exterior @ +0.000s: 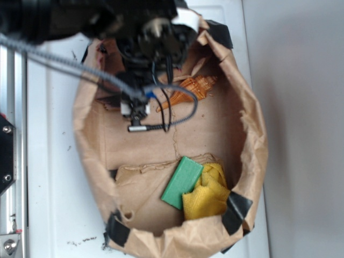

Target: Grab the wood chip.

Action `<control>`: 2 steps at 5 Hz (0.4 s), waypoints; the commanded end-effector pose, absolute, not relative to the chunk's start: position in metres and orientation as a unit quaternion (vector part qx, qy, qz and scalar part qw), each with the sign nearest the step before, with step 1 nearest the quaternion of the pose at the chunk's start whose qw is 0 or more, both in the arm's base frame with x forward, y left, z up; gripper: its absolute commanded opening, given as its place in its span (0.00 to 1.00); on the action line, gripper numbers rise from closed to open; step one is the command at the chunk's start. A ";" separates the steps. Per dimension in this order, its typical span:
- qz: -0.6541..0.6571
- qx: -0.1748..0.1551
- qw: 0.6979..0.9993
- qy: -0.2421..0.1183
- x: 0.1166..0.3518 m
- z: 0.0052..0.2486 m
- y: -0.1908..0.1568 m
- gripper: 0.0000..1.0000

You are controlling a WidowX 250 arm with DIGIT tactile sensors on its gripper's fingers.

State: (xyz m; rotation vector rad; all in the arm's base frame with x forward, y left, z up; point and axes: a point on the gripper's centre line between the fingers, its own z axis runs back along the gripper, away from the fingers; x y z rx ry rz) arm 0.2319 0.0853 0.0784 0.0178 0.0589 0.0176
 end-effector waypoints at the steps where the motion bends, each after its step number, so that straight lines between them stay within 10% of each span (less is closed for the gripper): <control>1: -0.002 0.033 0.999 -0.015 0.233 0.077 0.093 1.00; 2: -0.008 0.029 0.999 -0.021 0.228 0.068 0.077 1.00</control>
